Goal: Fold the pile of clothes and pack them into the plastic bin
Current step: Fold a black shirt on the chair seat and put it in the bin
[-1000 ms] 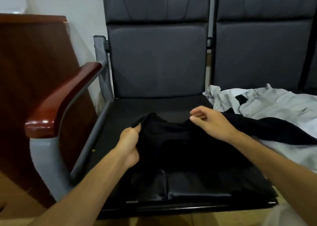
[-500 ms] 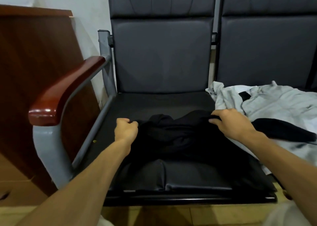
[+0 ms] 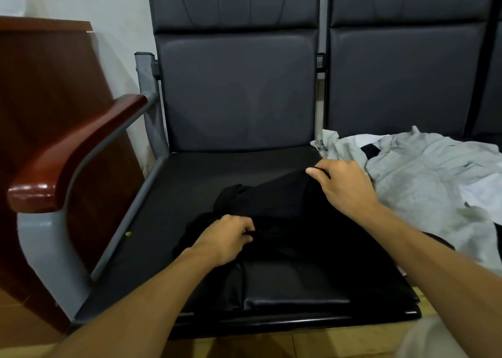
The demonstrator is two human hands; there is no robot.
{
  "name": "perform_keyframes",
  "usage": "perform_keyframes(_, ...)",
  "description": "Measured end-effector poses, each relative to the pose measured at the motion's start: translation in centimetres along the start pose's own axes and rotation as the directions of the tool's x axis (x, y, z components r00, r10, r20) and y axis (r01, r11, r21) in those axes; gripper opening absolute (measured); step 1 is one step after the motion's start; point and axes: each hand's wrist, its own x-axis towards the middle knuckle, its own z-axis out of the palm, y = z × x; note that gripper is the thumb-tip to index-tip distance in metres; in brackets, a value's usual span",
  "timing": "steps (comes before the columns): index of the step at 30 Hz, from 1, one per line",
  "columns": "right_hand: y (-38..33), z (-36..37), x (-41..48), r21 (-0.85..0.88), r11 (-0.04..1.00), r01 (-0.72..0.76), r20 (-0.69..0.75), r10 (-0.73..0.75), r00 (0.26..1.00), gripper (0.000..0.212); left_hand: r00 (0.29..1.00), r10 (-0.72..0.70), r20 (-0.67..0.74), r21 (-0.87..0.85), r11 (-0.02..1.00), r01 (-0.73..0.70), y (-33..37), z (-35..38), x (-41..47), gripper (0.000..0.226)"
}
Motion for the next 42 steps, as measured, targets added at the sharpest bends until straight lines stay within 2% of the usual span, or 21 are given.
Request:
perform_keyframes(2, 0.7, 0.5, 0.1, 0.061, 0.997, -0.054, 0.023, 0.053, 0.998, 0.033, 0.993, -0.043, -0.110, -0.112, 0.993, 0.031, -0.3, -0.4, 0.2, 0.012)
perform_keyframes(4, 1.0, 0.7, 0.2, 0.142, 0.984, -0.102, 0.034, 0.099, 0.995, 0.031, 0.963, -0.177, -0.204, -0.394, 0.915, 0.085, 0.1, -1.3, -0.1, 0.009)
perform_keyframes(6, 1.2, 0.8, 0.5, 0.210, 0.965, -0.155, 0.063, 0.145, 0.987, 0.035, 0.919, -0.341, -0.199, -0.763, 0.642, 0.074, 0.8, -3.1, -0.9, 0.015)
perform_keyframes(8, 1.4, 0.7, 0.7, 0.316, 0.919, -0.236, 0.122, 0.207, 0.971, 0.040, 0.895, -0.431, -0.111, -0.949, 0.314, 0.033, 1.6, -4.8, -1.9, 0.024)
perform_keyframes(10, 1.5, 0.8, 0.5, 0.430, 0.830, -0.356, 0.253, 0.267, 0.930, 0.038, 0.858, -0.512, -0.043, -0.990, 0.138, 0.033, 1.5, -6.1, -2.7, 0.028)
perform_keyframes(12, 2.2, 1.4, 0.0, 0.307, 0.880, -0.362, 0.369, 0.240, 0.898, 0.035, 0.767, -0.642, -0.014, -0.997, 0.064, 0.035, 0.3, -6.8, -3.1, 0.027)
perform_keyframes(14, 2.3, 1.8, -0.8, 0.118, 0.947, -0.299, 0.487, 0.207, 0.849, 0.040, 0.655, -0.753, -0.063, -0.986, 0.147, 0.074, -1.6, -6.8, -3.0, 0.023)
perform_keyframes(16, 1.6, 1.9, -1.6, 0.078, 0.958, -0.275, 0.616, 0.170, 0.769, 0.051, 0.608, -0.768, -0.204, -0.860, 0.437, 0.263, -3.2, -6.3, -3.1, 0.029)
perform_keyframes(18, 0.6, 2.2, -2.2, 0.084, 0.972, -0.220, 0.678, 0.106, 0.727, 0.049, 0.694, -0.674, -0.254, -0.613, 0.667, 0.423, -3.5, -5.5, -3.5, 0.026)
perform_keyframes(20, -0.4, 2.8, -2.4, 0.092, 0.984, -0.149, 0.701, 0.042, 0.712, 0.030, 0.810, -0.546, -0.212, -0.361, 0.814, 0.454, -3.2, -5.0, -3.8, 0.025)
perform_keyframes(22, -1.2, 3.3, -2.6, 0.100, 0.991, -0.093, 0.713, -0.007, 0.701, 0.010, 0.869, -0.429, -0.246, -0.201, 0.900, 0.387, -2.4, -5.0, -3.9, 0.026)
perform_keyframes(24, -1.7, 3.5, -2.4, 0.118, 0.992, -0.037, 0.701, -0.056, 0.711, 0.026, 0.886, -0.325, -0.331, -0.164, 0.944, 0.285, -1.8, -5.0, -3.9, 0.031)
perform_keyframes(26, -2.0, 3.4, -2.2, 0.183, 0.982, -0.047, 0.647, -0.084, 0.758, 0.033, 0.928, -0.222, -0.299, -0.020, 0.974, 0.227, -1.4, -4.7, -3.9, 0.048)
perform_keyframes(29, -2.0, 2.6, -1.6, 0.417, 0.891, -0.178, 0.471, -0.044, 0.881, 0.035, 0.964, -0.157, -0.213, 0.177, 0.965, 0.196, -1.6, -4.4, -3.6, 0.042)
perform_keyframes(31, -1.7, 1.9, -0.9, 0.589, 0.759, -0.277, 0.350, 0.070, 0.934, 0.029, 0.940, -0.164, -0.298, -0.031, 0.986, 0.162, -1.7, -4.7, -3.2, 0.025)
perform_keyframes(33, -1.3, 0.9, 0.1, 0.736, 0.572, -0.363, 0.276, 0.235, 0.932, 0.023, 0.908, -0.239, -0.345, -0.426, 0.902, 0.076, -1.0, -5.4, -3.2, 0.019)
perform_keyframes(34, -0.9, 0.4, 0.7, 0.788, 0.464, -0.404, 0.272, 0.326, 0.905, 0.023, 0.892, -0.287, -0.350, -0.620, 0.785, 0.009, -0.4, -5.8, -3.3, 0.017)
perform_keyframes(36, 0.0, -0.4, 1.5, 0.841, 0.245, -0.482, 0.314, 0.505, 0.804, 0.022, 0.858, -0.408, -0.311, -0.885, 0.454, -0.104, 1.0, -6.9, -3.5, 0.017)
perform_keyframes(38, 0.8, -0.6, 1.6, 0.842, 0.095, -0.531, 0.348, 0.656, 0.670, 0.017, 0.830, -0.507, -0.235, -0.965, 0.223, -0.137, 1.7, -7.9, -3.8, 0.018)
perform_keyframes(40, 1.4, -0.3, 1.5, 0.840, -0.020, -0.542, 0.404, 0.690, 0.601, 0.017, 0.788, -0.576, -0.215, -0.973, 0.194, -0.124, 1.3, -8.2, -4.0, 0.017)
perform_keyframes(42, 1.4, 0.1, 1.0, 0.825, -0.096, -0.557, 0.484, 0.629, 0.608, 0.016, 0.741, -0.622, -0.251, -0.957, 0.276, -0.093, 0.5, -8.0, -4.0, 0.018)
